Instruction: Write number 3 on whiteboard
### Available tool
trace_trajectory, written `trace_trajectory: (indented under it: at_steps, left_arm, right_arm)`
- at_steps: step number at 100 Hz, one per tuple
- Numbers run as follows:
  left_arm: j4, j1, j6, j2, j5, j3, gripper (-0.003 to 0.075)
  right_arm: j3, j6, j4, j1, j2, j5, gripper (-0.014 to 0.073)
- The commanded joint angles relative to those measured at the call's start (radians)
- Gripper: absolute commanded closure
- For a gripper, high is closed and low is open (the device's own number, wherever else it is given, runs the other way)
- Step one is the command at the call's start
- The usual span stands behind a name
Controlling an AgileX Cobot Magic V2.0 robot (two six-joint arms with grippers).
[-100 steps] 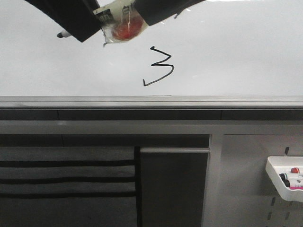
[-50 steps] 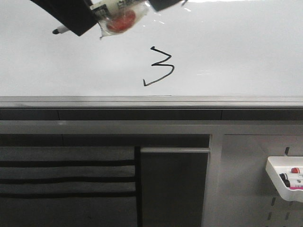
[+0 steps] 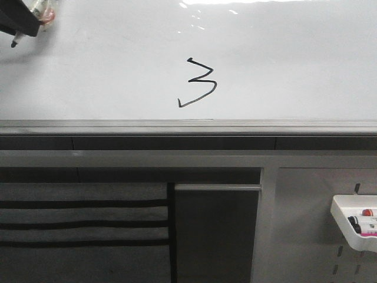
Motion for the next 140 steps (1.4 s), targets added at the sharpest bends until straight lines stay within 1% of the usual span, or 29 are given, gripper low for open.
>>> trace_trajectory:
  at_steps: [1, 9, 23, 37, 64, 69, 74, 81, 87, 88, 90, 96, 101, 111, 118, 122, 124, 125, 132, 135, 137, 140]
  left_arm:
    - [-0.089, -0.004, -0.011, -0.023, -0.153, 0.009, 0.0738]
    - [-0.090, -0.010, -0.011, -0.009, -0.152, 0.017, 0.0738]
    - [-0.102, -0.023, -0.011, 0.033, -0.083, 0.017, 0.0738]
    - [-0.102, -0.035, -0.011, 0.077, -0.060, 0.017, 0.0738]
    - [-0.100, -0.035, -0.011, 0.076, -0.039, 0.017, 0.0731]
    - [-0.098, -0.035, -0.011, 0.076, -0.039, 0.017, 0.0706]
    - [-0.098, -0.035, -0.011, 0.076, -0.037, 0.017, 0.0666]
    - [-0.098, -0.035, -0.011, 0.076, -0.037, 0.017, 0.0587]
    - [-0.098, -0.035, -0.011, 0.076, -0.037, 0.017, 0.0500]
    - [-0.098, -0.035, -0.011, 0.076, -0.037, 0.017, 0.0500]
    - [-0.098, -0.035, -0.011, 0.076, -0.037, 0.017, 0.0469]
    - [-0.093, -0.035, -0.011, 0.076, -0.035, 0.017, 0.0416]
    - [-0.075, -0.035, -0.011, 0.076, -0.035, 0.017, 0.0381]
    - [-0.011, -0.033, -0.011, 0.065, -0.024, 0.017, 0.0370]
    - [0.052, -0.031, -0.013, 0.036, 0.000, 0.017, 0.0370]
    - [0.090, -0.026, -0.013, 0.012, 0.021, 0.017, 0.0370]
    - [0.107, -0.021, -0.013, -0.011, 0.030, 0.017, 0.0370]
    - [0.111, -0.018, -0.013, -0.017, 0.037, 0.017, 0.0370]
    - [0.148, 0.001, -0.015, -0.090, 0.090, 0.017, 0.0370]
    - [0.165, 0.011, -0.015, -0.124, 0.121, 0.017, 0.0370]
    - [0.177, 0.020, -0.015, -0.150, 0.146, 0.017, 0.0370]
    - [0.197, 0.034, -0.020, -0.185, 0.191, 0.017, 0.0370]
  right_arm:
    - [-0.027, 0.004, 0.038, -0.007, -0.018, -0.032, 0.0182]
    - [-0.027, 0.004, 0.038, -0.007, -0.018, -0.034, 0.0182]
    - [-0.027, 0.004, 0.038, -0.007, -0.018, -0.032, 0.0182]
    - [-0.027, 0.004, 0.038, -0.007, -0.018, -0.032, 0.0182]
    - [-0.027, 0.004, 0.038, -0.007, -0.018, -0.032, 0.0182]
    - [-0.027, 0.004, 0.038, -0.007, -0.018, -0.032, 0.0182]
    - [-0.027, 0.004, 0.038, -0.007, -0.018, -0.032, 0.0182]
    - [-0.027, 0.004, 0.038, -0.007, -0.018, -0.032, 0.0182]
    - [-0.027, 0.004, 0.038, -0.007, -0.018, -0.032, 0.0182]
    - [-0.027, 0.004, 0.038, -0.007, -0.018, -0.032, 0.0182]
    - [-0.027, 0.004, 0.038, -0.007, -0.018, -0.032, 0.0182]
    - [-0.027, 0.004, 0.038, -0.007, -0.018, -0.035, 0.0182]
    - [-0.027, 0.004, 0.038, -0.007, -0.021, -0.042, 0.0182]
    - [-0.027, 0.019, 0.038, -0.007, -0.034, -0.051, 0.0182]
    - [-0.027, 0.080, 0.029, -0.007, -0.054, -0.054, 0.0182]
    - [-0.027, 0.141, 0.005, -0.007, -0.070, -0.054, 0.0182]
    - [-0.027, 0.197, -0.012, -0.013, -0.081, -0.055, 0.0182]
    - [-0.027, 0.197, -0.017, -0.013, -0.081, -0.055, 0.0182]
    - [-0.027, 0.356, -0.107, -0.043, -0.110, -0.030, 0.0182]
    - [-0.027, 0.453, -0.156, -0.065, -0.123, -0.010, 0.0182]
    - [-0.027, 0.493, -0.196, -0.075, -0.127, 0.010, 0.0182]
    - [-0.029, 0.597, -0.254, -0.102, -0.137, 0.045, 0.0182]
